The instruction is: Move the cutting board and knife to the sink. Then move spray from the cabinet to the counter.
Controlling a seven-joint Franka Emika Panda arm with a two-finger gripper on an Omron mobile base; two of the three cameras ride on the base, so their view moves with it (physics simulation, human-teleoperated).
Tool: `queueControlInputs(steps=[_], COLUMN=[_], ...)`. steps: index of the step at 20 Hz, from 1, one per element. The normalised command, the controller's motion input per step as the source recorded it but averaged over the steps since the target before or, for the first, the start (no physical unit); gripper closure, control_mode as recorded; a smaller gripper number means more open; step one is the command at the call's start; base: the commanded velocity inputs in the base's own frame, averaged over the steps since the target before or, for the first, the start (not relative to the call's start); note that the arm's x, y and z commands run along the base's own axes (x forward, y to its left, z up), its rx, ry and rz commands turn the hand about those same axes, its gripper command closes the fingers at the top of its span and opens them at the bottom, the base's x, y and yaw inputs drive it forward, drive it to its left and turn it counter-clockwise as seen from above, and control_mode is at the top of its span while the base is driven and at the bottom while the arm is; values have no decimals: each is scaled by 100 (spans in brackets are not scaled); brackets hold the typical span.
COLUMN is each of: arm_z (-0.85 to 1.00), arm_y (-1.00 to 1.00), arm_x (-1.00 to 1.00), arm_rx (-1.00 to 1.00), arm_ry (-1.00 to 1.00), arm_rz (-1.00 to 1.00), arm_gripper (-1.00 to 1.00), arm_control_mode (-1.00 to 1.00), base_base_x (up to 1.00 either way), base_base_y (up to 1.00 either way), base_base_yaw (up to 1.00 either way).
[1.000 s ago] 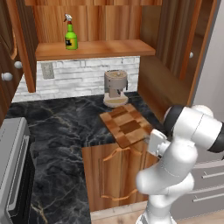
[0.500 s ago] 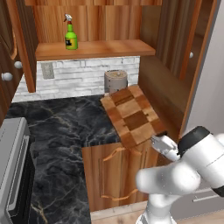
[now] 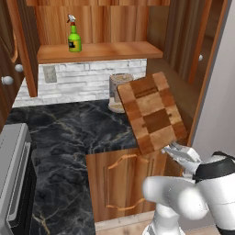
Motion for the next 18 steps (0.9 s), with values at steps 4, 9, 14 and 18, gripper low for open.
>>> queueControlInputs(steps=[4, 9, 14, 18], arm_z=[23, 19, 18, 16], arm_y=[4, 37, 47, 14], arm_x=[-60, -38, -24, -13], arm_rx=[34, 7, -8, 0], arm_ry=[-26, -40, -45, -29], arm_rz=[12, 14, 12, 3], arm_gripper=[100, 100, 100, 100], arm_control_mode=[-100, -100, -100, -100], base_base_x=[0, 0, 0, 0], base_base_y=[0, 0, 0, 0], base_base_yaw=[0, 0, 0, 0])
